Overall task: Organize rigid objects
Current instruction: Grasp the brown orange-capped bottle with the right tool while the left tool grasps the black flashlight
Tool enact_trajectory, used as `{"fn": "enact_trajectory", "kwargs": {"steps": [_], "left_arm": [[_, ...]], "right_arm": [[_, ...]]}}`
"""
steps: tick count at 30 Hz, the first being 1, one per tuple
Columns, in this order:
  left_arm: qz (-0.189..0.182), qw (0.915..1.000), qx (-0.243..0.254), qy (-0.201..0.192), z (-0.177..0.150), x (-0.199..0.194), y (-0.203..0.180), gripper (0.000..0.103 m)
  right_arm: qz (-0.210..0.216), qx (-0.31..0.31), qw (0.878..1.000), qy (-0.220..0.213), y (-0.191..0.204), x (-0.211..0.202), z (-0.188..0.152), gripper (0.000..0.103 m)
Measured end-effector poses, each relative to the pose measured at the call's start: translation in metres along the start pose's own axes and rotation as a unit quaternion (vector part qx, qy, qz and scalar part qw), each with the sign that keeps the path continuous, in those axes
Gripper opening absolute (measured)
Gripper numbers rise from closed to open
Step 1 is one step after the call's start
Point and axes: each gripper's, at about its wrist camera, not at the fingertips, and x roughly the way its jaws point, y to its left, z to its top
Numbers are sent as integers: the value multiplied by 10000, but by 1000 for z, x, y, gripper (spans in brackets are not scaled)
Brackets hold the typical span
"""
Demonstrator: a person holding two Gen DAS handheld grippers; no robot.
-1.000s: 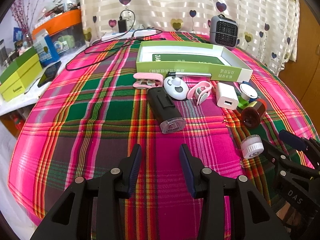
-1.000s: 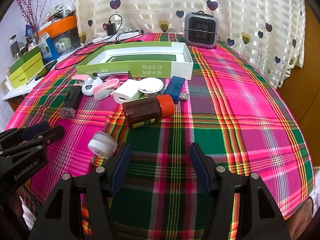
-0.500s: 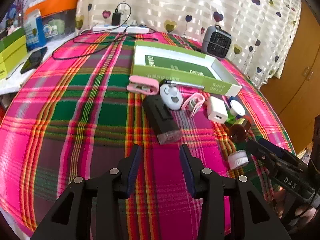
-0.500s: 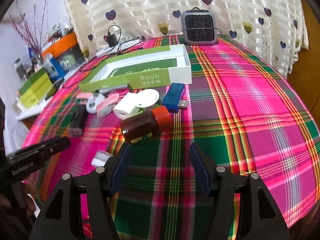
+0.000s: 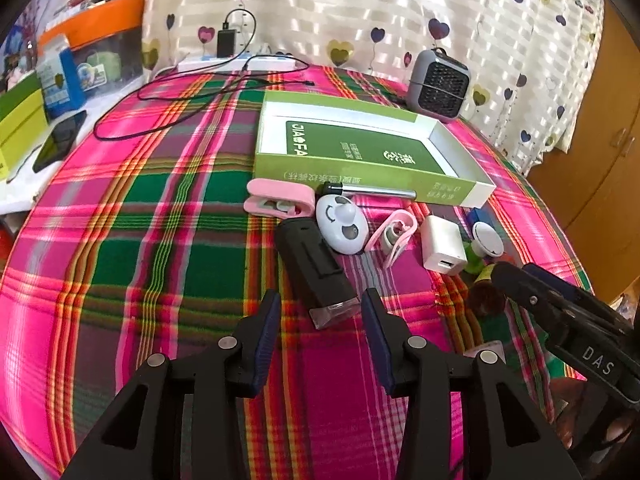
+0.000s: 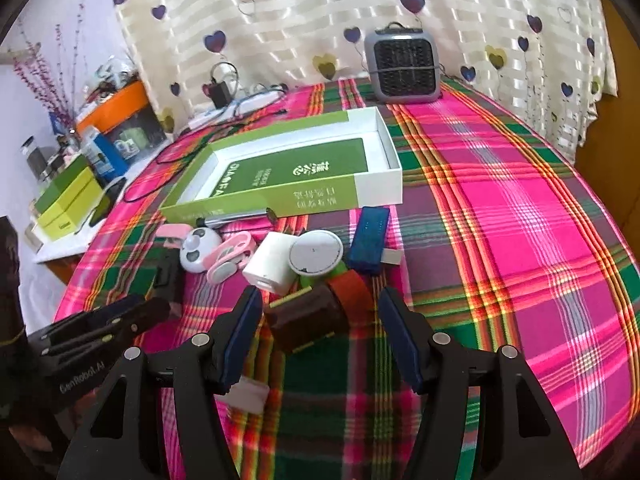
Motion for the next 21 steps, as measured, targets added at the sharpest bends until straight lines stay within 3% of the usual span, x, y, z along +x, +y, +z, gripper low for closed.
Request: {"fn": "enact_trajectory", "kwargs": {"steps": [21], "left_arm": [[87, 9998, -177, 72, 0, 3, 13, 41]], "right_arm": [[-914, -85, 9952, 330, -9, 7, -6, 61]]}}
